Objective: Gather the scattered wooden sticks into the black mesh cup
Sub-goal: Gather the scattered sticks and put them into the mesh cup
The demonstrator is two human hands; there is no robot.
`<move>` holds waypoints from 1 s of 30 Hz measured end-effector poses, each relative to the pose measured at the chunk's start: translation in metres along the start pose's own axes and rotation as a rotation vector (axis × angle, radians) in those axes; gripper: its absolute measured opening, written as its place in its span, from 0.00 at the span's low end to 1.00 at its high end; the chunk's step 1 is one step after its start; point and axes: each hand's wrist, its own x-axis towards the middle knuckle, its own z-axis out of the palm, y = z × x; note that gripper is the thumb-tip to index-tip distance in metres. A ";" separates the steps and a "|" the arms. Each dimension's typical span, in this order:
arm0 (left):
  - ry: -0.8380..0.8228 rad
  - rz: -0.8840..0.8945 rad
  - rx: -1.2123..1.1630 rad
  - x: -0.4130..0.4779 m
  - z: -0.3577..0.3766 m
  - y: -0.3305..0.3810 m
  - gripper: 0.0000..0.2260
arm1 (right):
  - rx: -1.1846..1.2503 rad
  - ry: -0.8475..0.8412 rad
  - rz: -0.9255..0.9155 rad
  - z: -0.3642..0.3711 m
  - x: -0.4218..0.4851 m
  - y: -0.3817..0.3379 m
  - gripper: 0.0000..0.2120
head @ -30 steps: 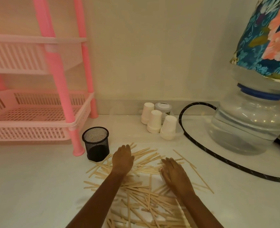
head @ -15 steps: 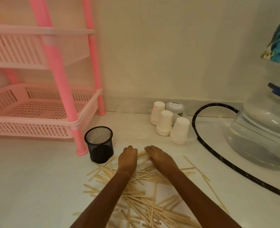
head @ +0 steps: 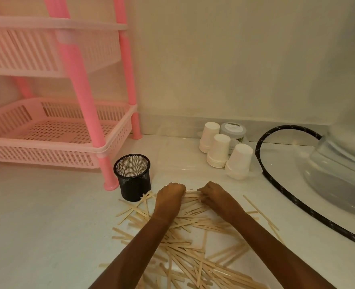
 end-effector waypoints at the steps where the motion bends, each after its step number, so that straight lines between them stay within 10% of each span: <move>1: 0.017 0.000 -0.023 -0.001 -0.004 0.000 0.10 | 0.053 0.004 0.027 -0.002 -0.002 0.001 0.16; 13: 0.314 0.014 -0.603 0.002 -0.064 0.002 0.07 | 0.358 0.182 0.102 -0.024 -0.009 0.000 0.19; 20: 0.331 -0.017 -0.890 -0.001 -0.068 -0.003 0.04 | 1.247 0.354 0.100 -0.045 0.003 -0.052 0.10; 30: 0.255 -0.008 -0.934 -0.008 -0.079 -0.005 0.06 | 0.820 0.486 -0.020 -0.047 0.022 -0.099 0.08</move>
